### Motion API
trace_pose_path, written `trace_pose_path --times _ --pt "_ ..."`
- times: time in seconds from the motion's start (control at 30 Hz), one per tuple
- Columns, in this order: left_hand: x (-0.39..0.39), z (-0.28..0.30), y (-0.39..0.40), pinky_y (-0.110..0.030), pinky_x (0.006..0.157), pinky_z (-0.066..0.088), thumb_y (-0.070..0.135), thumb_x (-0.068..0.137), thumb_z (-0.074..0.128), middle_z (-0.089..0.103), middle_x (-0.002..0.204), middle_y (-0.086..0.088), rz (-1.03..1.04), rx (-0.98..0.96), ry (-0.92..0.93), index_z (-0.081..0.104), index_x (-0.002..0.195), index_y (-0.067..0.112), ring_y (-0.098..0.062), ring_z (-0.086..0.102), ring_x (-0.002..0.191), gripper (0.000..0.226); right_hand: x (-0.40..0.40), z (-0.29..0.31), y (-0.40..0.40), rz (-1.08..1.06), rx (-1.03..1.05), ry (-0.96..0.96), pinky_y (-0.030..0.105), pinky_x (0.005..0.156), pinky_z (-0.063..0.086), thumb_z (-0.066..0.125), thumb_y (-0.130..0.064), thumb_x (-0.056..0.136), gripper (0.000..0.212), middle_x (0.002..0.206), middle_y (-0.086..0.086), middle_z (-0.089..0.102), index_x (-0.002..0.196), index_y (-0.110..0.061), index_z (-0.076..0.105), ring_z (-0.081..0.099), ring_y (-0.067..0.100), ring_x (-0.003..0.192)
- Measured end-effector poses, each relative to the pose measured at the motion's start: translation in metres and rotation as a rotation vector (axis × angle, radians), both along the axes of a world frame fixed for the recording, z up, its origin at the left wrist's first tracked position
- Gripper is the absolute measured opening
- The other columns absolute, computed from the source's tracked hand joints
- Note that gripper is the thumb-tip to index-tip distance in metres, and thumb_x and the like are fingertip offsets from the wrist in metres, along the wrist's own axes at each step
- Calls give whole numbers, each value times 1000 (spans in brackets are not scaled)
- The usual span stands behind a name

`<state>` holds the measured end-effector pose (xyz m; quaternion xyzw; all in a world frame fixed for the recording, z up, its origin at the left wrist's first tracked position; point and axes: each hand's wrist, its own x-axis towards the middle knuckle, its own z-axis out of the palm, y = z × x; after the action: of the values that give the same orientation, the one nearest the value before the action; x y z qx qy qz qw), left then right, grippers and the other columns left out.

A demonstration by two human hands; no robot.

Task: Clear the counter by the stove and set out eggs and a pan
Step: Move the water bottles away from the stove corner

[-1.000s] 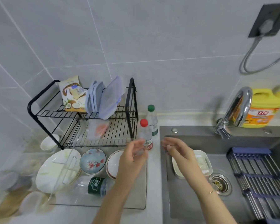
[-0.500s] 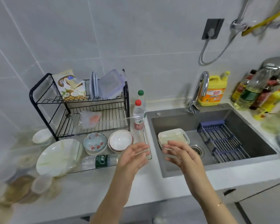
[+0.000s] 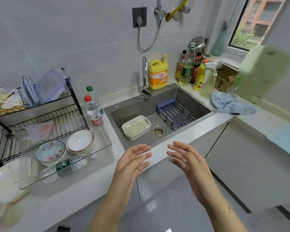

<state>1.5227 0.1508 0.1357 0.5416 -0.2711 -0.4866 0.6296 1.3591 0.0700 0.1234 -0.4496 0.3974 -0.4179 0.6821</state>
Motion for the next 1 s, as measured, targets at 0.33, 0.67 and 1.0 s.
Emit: trace_pose_path --times 0.33,0.67,1.0 --pt "-177 7 -69 -36 96 50 17 81 62 70 116 -4 -377 24 -17 61 115 8 -19 65 110 35 -188 9 -12 -292 42 4 36 93 53 44 -9 98 27 112 5 71 116 -12 64 67 22 105" --pt "-361 5 -111 -36 94 48 0 89 56 71 114 -7 -617 62 19 63 112 6 -20 65 109 24 -372 9 0 -612 42 9 35 93 53 48 -12 96 25 111 5 72 115 -10 64 67 23 104" --pt "-499 7 -146 -36 96 48 1 91 55 70 115 -6 -916 72 11 62 113 5 -15 65 108 23 -500 2 14 -904 42 -12 40 97 49 45 -10 98 25 112 8 71 116 -7 62 67 23 105"
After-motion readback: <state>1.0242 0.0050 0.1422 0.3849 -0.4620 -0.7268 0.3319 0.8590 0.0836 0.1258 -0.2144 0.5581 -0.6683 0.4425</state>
